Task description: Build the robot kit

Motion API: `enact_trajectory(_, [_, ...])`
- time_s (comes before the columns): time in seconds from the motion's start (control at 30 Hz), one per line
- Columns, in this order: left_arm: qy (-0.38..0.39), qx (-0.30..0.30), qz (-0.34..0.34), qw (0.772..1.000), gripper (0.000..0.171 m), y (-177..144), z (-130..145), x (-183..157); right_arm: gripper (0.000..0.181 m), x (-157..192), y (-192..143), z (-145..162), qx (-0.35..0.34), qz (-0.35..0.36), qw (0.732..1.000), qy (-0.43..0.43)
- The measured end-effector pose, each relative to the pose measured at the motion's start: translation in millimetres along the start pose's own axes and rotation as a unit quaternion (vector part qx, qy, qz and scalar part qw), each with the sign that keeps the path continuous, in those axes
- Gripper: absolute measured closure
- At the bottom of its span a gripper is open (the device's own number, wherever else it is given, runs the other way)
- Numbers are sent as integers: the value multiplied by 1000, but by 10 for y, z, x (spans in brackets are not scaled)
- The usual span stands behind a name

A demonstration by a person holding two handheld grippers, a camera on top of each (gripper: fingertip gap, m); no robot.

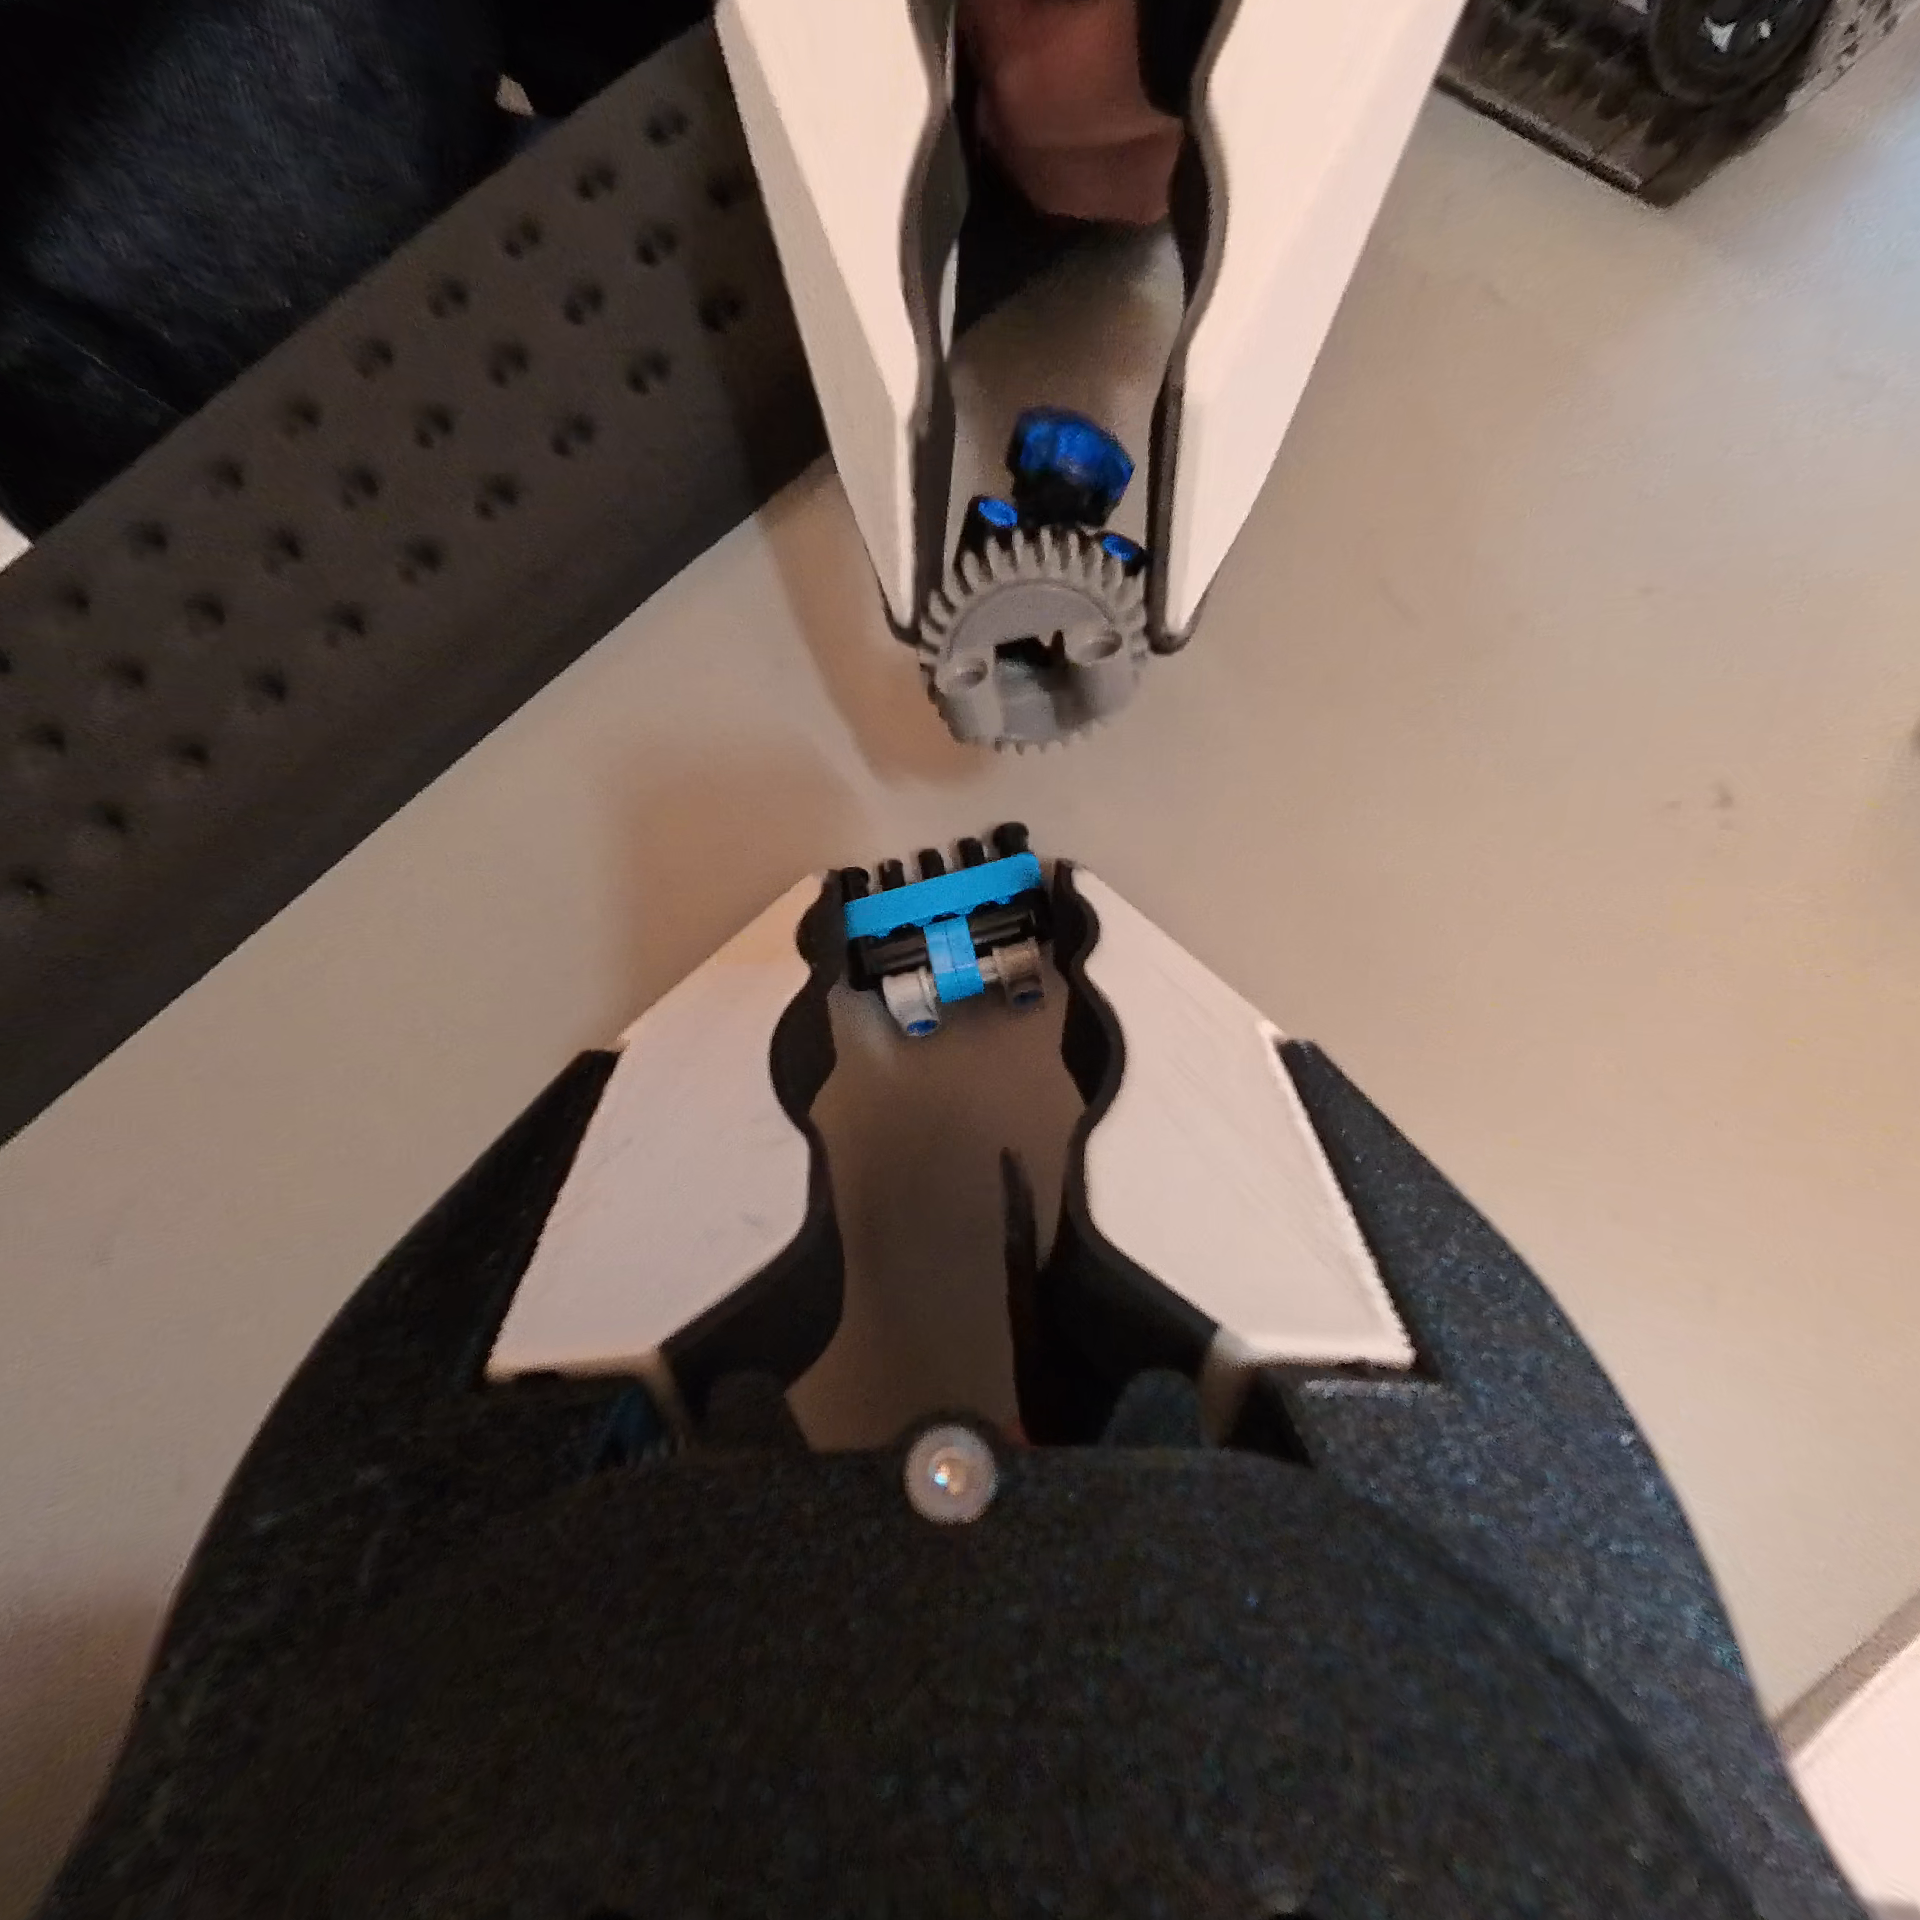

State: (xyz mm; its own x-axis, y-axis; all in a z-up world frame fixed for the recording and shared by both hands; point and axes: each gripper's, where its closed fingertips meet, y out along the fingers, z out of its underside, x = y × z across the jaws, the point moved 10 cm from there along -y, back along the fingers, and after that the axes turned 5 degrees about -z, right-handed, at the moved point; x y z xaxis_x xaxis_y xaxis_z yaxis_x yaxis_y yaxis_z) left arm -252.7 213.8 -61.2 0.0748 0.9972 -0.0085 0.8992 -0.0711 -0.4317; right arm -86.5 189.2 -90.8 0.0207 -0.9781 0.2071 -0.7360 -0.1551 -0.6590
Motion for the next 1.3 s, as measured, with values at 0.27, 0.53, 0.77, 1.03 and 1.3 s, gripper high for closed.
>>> enact_trajectory(0.27, [50, 50, -43, 997, 145, 136, 44, -45, 181, 359, -511, -18, 4, 199, 979, 44])
enact_trajectory(0.53, [68, 46, -39, 996, 144, 146, 20, -123, 159, 1412, -1500, 541, 12, 418, 863, 283])
enact_trajectory(0.77, [14, 27, 6, 1000, 144, 256, -202, -288, 130, 2138, -1067, 934, 10, 521, 775, 358])
enact_trajectory(1.03, [-19, -9, 13, 1000, 144, 435, -303, -481, 110, 2089, -909, 1222, -155, 533, 632, 542])
enact_trajectory(1.3, [-21, -20, 16, 999, 144, 439, -282, -465, 135, 1942, -687, 1214, -87, 637, 550, 533])
